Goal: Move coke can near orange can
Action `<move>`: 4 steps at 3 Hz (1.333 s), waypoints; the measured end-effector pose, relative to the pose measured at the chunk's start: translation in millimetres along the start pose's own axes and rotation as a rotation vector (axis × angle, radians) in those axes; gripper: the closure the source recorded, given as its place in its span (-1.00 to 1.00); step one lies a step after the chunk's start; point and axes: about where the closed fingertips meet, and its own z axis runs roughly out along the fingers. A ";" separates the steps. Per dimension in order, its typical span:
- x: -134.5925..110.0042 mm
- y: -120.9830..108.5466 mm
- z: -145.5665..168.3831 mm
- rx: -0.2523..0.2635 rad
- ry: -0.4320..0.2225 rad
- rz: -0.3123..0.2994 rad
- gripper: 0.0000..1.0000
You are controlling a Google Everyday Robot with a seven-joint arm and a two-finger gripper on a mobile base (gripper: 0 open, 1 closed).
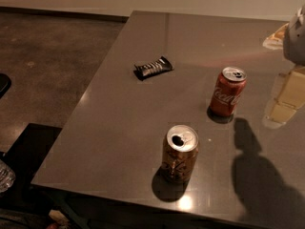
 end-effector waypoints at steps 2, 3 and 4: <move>-5.0 -8.1 8.7 0.003 -0.043 0.017 -1.00; -8.1 -21.9 27.1 -0.024 -0.105 0.046 -1.00; -8.4 -33.3 48.0 -0.080 -0.160 0.086 -1.00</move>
Offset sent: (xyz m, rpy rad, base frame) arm 0.0268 0.0068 -0.0179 0.1041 -0.0048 -0.0121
